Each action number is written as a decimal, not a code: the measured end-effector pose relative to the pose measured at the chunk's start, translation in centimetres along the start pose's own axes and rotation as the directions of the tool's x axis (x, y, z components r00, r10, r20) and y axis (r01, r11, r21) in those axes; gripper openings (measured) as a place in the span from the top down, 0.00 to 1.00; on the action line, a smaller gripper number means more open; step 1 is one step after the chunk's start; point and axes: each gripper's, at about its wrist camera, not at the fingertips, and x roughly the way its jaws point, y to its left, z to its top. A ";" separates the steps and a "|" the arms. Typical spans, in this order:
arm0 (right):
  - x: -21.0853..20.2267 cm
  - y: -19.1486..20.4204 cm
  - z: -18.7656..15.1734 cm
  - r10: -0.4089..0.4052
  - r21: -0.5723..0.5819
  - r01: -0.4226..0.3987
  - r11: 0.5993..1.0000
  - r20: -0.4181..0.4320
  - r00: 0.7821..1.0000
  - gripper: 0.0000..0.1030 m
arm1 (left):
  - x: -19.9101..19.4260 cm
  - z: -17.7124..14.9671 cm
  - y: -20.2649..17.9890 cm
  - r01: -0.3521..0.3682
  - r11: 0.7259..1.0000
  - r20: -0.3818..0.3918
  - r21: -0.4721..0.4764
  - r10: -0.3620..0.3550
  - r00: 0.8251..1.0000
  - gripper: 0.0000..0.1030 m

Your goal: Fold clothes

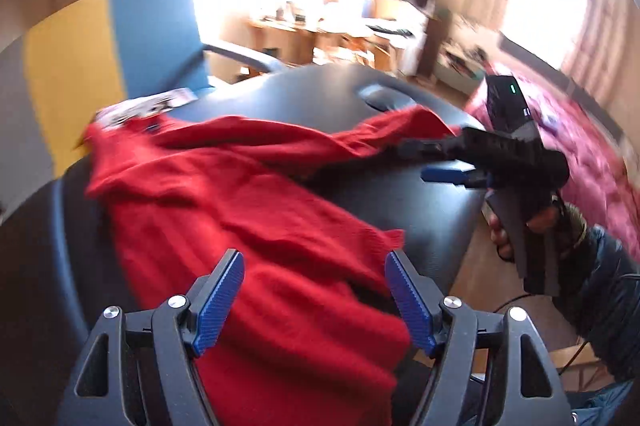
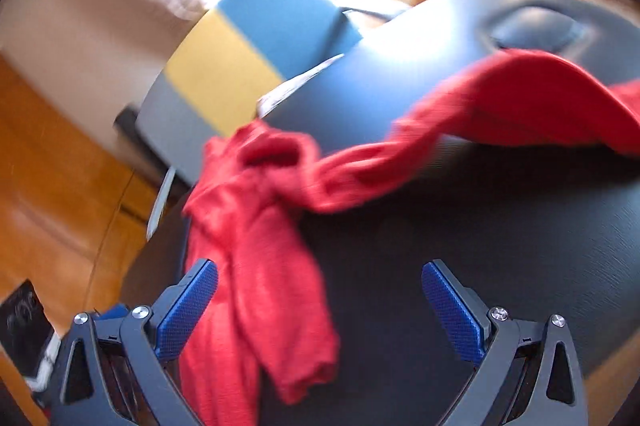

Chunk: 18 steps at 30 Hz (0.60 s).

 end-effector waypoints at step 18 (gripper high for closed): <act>4.1 -0.9 -0.8 -0.059 0.009 0.059 0.998 -0.009 0.998 0.00 | 8.2 -0.2 2.7 0.012 0.991 -0.202 -0.132 -0.038 0.979 0.87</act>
